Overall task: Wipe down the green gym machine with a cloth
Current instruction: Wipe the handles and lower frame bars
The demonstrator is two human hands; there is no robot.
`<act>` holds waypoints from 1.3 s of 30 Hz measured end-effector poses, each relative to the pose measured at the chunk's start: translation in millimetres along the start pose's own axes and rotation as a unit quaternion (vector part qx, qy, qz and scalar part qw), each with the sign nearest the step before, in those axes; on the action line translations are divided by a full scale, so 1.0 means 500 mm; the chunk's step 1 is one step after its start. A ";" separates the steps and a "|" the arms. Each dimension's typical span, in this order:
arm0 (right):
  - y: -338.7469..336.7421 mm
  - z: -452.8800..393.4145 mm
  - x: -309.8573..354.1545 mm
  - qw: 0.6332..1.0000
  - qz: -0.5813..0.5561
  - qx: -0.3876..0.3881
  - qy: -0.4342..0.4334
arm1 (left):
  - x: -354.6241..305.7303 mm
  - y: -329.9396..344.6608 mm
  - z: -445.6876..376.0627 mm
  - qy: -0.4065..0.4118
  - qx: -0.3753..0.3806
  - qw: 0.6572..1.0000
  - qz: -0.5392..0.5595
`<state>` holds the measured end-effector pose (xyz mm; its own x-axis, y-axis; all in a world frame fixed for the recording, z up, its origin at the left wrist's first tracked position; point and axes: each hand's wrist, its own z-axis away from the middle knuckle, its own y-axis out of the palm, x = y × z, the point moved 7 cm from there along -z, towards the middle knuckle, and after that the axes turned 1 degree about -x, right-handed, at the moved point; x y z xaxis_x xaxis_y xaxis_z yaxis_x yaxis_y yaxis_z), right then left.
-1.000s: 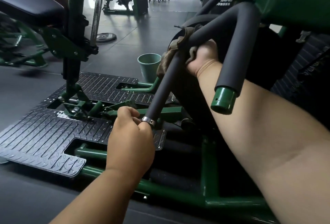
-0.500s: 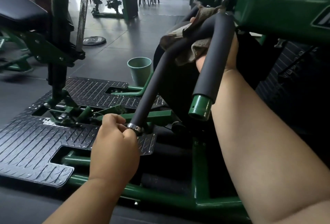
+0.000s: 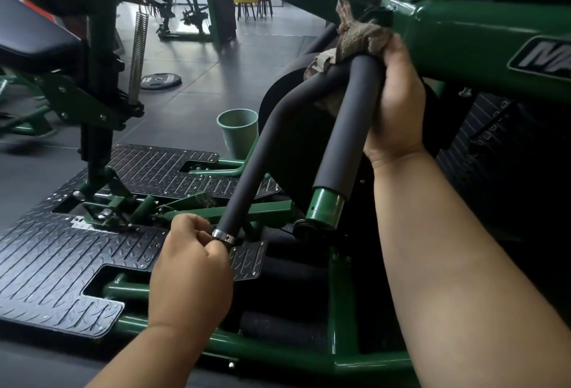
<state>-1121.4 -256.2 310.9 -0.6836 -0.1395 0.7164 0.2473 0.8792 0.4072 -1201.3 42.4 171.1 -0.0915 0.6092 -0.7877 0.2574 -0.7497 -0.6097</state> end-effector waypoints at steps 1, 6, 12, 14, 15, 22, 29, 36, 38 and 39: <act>0.002 -0.003 -0.001 0.999 -0.035 0.017 0.001 | -0.001 0.000 0.001 0.000 0.000 1.000 -0.001; 0.004 0.015 0.040 0.993 0.063 0.068 -0.068 | -0.003 0.001 0.001 0.000 0.009 1.000 -0.018; 0.006 0.061 0.070 0.960 0.217 0.088 -0.156 | -0.006 0.002 0.001 0.005 0.014 0.999 -0.034; 0.014 0.095 0.090 0.937 0.273 0.090 -0.200 | -0.007 0.002 0.001 0.005 0.012 0.999 -0.035; 0.021 0.116 0.101 0.925 0.291 0.106 -0.221 | -0.007 0.002 0.000 0.005 0.012 0.999 -0.036; 0.057 0.272 0.134 0.853 0.378 0.243 -0.266 | -0.003 0.003 0.000 0.003 0.005 1.000 -0.018; 0.099 0.335 0.152 0.707 0.466 0.376 -0.375 | 0.000 0.005 -0.006 0.011 0.001 1.000 -0.007; 0.171 0.234 0.146 0.559 0.582 0.506 -0.304 | 0.006 0.004 -0.008 0.012 0.006 1.000 -0.003; 0.182 0.211 0.141 0.512 0.631 0.518 -0.268 | 0.008 0.004 -0.009 0.014 0.009 1.000 -0.002; 0.186 0.202 0.138 0.494 0.643 0.530 -0.250 | 0.008 0.005 -0.010 0.014 0.011 1.000 -0.001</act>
<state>-1215.1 -138.0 340.8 -0.5790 0.7414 -0.3391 0.3806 -0.1220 -0.9167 -1196.3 44.3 166.9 -0.0645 0.6178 -0.7837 0.2350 -0.7538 -0.6136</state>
